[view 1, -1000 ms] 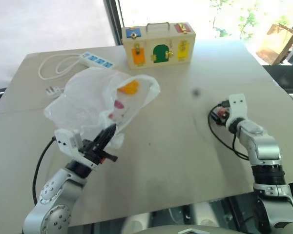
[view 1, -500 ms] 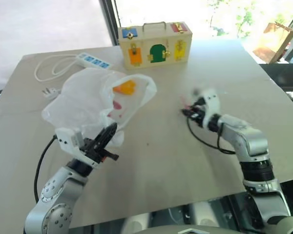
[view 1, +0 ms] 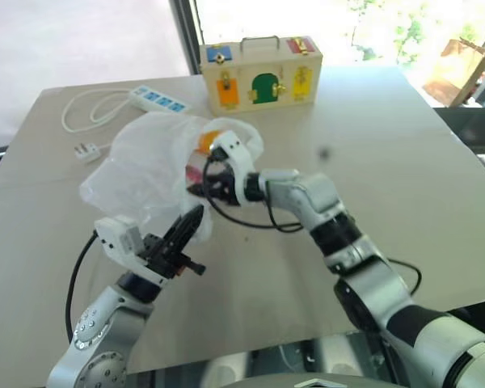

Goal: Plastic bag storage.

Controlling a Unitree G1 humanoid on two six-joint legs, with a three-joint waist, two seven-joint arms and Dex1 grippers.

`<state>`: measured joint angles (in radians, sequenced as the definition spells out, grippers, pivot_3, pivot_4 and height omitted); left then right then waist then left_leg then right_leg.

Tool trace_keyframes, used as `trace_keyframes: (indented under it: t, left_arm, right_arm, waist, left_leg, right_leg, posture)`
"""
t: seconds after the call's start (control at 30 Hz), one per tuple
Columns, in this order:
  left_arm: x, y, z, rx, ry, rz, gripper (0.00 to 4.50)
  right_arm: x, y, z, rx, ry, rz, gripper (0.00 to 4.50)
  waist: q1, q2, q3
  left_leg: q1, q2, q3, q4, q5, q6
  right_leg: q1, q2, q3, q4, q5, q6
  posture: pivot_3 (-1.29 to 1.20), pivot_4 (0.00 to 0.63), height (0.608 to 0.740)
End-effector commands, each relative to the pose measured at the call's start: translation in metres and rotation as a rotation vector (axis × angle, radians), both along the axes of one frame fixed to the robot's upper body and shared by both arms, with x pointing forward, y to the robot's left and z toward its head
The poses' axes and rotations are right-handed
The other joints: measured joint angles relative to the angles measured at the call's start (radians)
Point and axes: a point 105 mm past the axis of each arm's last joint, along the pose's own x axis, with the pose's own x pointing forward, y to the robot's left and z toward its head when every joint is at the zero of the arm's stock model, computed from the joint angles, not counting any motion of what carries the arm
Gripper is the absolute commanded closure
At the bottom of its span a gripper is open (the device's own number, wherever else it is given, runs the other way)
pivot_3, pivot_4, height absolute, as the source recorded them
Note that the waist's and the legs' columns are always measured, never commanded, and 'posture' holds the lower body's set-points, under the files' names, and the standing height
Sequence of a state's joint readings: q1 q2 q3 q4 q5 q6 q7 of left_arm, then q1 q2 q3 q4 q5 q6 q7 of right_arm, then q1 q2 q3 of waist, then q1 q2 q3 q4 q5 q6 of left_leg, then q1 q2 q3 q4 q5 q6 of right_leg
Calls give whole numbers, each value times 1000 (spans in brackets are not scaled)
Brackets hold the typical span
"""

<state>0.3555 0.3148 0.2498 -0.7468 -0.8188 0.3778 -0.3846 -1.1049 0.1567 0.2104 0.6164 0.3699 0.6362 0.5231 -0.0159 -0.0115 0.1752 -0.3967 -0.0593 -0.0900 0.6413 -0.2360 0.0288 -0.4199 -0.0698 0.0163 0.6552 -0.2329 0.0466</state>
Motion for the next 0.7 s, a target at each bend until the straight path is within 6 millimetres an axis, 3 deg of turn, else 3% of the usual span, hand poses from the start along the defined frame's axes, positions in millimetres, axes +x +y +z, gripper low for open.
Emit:
trace_keyframes:
  t: [0.03,0.1,0.17,0.27,0.37,0.53,0.63,0.7]
  left_arm:
    - [-4,-5,10,2,-51,9,4500]
    - [-4,-1,12,-5,-57,45,4500]
    - [-3,3,12,-8,-62,72,4500]
    - [-1,11,10,-2,-56,109,4500]
    - [-1,15,10,3,-54,119,4500]
    - [-1,16,8,10,-50,114,4500]
    - [0,16,7,11,-48,111,4500]
    - [1,16,6,11,-47,111,4500]
  right_arm:
    - [-24,42,66,243,-105,101,921]
    - [-13,25,49,170,-151,70,32]
    - [-8,9,29,92,-177,72,32]
    - [-12,-30,10,39,-160,130,32]
    - [-15,-65,10,-3,-224,145,32]
    - [13,-112,23,-54,-358,-52,32]
    - [22,-118,31,6,-342,-105,32]
    - [27,-112,24,22,-289,-120,32]
  waist:
    - [1,0,0]
    - [-1,-2,-1]
    - [-3,-2,-1]
    - [-1,-2,-1]
    - [5,-2,-1]
    - [-14,-2,-1]
    - [-22,-2,-1]
    - [-25,-2,-1]
  left_leg:
    - [0,0,0,0,0,0]
    - [0,0,0,-1,0,0]
    - [0,0,0,-3,0,0]
    - [-1,1,0,-4,0,0]
    - [-4,0,-2,-1,0,0]
    - [0,2,2,0,0,0]
    - [0,4,2,0,0,0]
    - [0,5,2,0,0,0]
  right_leg:
    - [0,0,0,0,0,0]
    - [0,0,0,-2,0,0]
    - [-1,0,0,-2,0,0]
    - [-2,0,0,-1,0,0]
    - [-3,-1,-2,-1,0,0]
    - [-1,1,2,1,0,0]
    - [-2,2,1,2,0,0]
    - [-2,4,2,2,0,0]
  posture:
    - [0,150,739]
    - [0,150,739]
    - [0,150,739]
    - [0,150,739]
    - [0,150,739]
    - [0,150,739]
    - [0,150,739]
    - [0,150,739]
